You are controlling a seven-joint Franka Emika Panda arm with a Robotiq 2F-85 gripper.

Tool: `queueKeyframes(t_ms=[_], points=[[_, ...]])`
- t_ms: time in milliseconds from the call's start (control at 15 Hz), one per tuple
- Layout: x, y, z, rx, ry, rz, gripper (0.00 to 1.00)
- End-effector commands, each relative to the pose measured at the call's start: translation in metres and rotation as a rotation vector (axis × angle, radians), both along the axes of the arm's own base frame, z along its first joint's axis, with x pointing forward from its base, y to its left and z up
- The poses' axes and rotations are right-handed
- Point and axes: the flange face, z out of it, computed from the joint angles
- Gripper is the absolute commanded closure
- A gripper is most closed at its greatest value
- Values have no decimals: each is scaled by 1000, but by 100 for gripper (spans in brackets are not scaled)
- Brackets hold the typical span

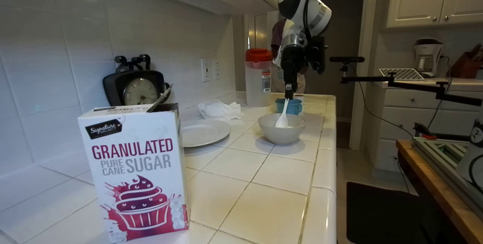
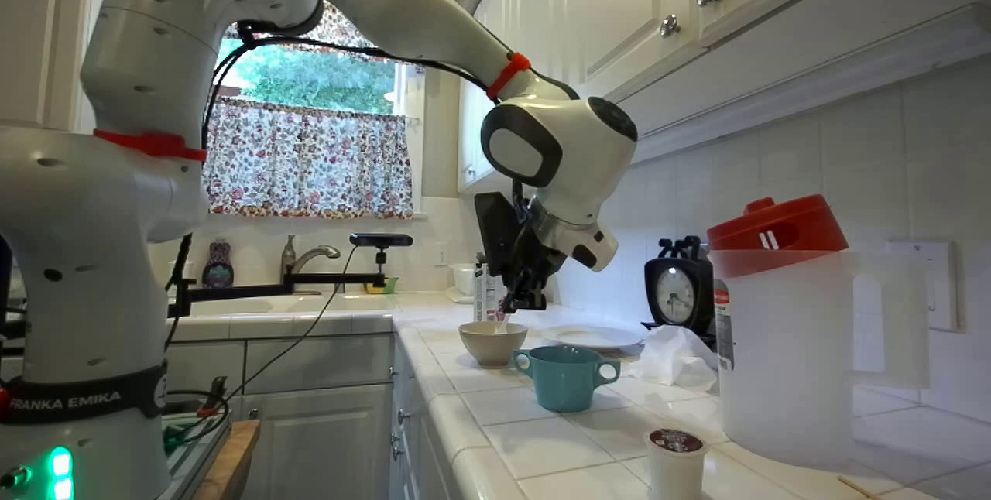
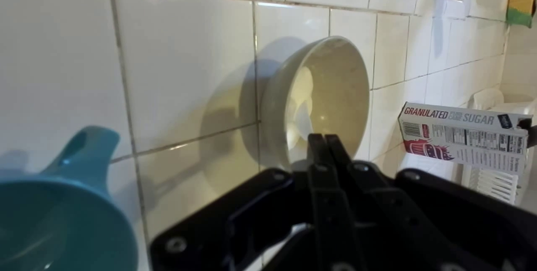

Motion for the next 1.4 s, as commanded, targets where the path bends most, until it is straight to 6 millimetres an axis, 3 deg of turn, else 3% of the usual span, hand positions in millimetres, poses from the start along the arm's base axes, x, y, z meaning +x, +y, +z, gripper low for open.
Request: queueKeyframes(t_ms=[0, 467, 1333], points=[[-3, -3, 3, -21, 13, -2, 99], [-8, -14, 1, -47, 28, -7, 99], [3, -4, 0, -21, 4, 32, 99]])
